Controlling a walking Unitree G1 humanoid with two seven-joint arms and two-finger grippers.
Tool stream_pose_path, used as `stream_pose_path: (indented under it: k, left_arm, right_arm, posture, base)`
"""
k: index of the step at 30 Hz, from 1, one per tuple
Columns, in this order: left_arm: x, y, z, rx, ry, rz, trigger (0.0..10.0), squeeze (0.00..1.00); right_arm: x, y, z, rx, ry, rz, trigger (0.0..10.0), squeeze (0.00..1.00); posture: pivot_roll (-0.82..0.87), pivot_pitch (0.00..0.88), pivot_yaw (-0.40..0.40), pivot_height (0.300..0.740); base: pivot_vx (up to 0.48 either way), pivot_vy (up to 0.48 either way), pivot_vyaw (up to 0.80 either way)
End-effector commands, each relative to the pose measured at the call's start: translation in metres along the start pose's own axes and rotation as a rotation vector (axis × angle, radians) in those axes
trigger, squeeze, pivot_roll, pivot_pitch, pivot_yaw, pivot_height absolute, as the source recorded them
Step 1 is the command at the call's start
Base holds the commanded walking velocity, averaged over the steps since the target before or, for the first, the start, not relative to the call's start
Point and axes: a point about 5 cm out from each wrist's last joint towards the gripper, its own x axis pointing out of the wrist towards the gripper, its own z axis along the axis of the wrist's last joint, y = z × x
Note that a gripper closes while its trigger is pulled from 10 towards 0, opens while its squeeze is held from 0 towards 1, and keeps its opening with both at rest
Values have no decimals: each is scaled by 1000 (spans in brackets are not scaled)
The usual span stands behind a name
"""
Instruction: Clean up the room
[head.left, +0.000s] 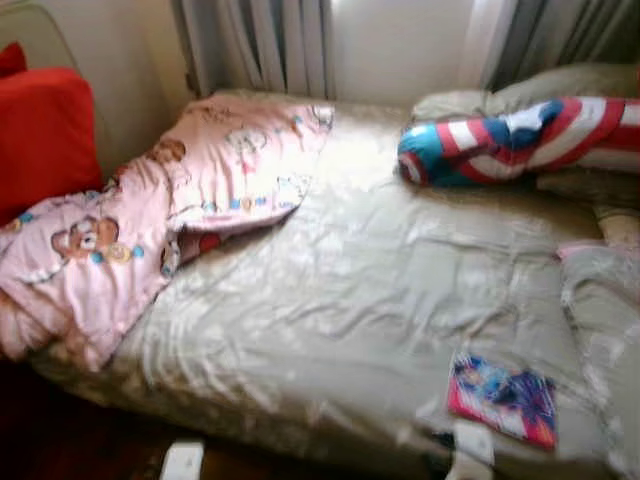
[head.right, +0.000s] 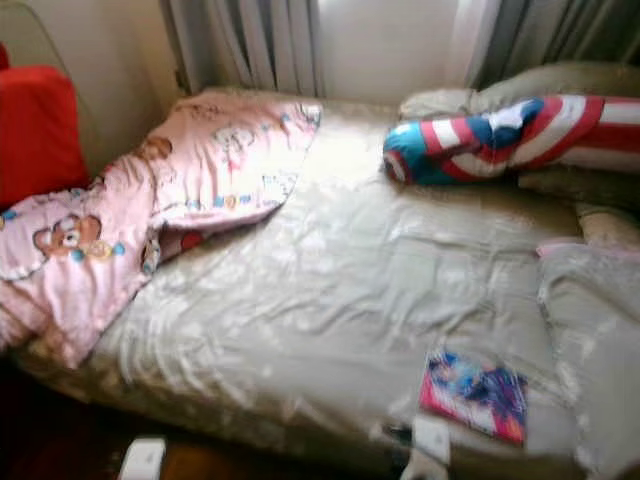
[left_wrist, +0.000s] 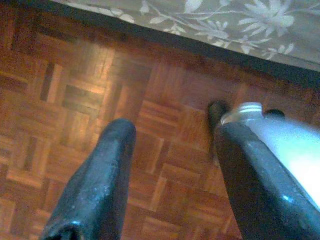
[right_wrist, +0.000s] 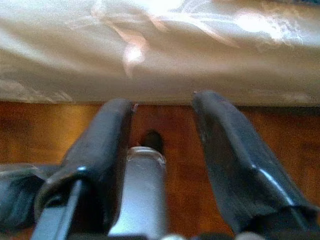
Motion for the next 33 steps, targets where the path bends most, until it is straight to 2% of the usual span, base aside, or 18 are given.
stream_pose_path:
  k: [1, 26, 33]
  left_arm:
    - [-1, 6, -1, 4, 6, 19, 10000, 0]
    - [-2, 7, -4, 1, 12, 21, 10000, 0]
    - [-2, 7, -5, -48, 9, 47, 10000, 0]
  right_arm:
    - [0, 6, -2, 3, 9, 16, 10000, 0]
    - [0, 8, -5, -6, 22, 27, 10000, 0]
    - [0, 9, -5, -18, 31, 35, 10000, 0]
  posture:
    - [1, 90, 18, 740]
    - [-4, 69, 20, 740]
    - [0, 76, 16, 740]
  base:
    - [0, 435, 0]
    - [0, 407, 0]
    - [0, 379, 0]
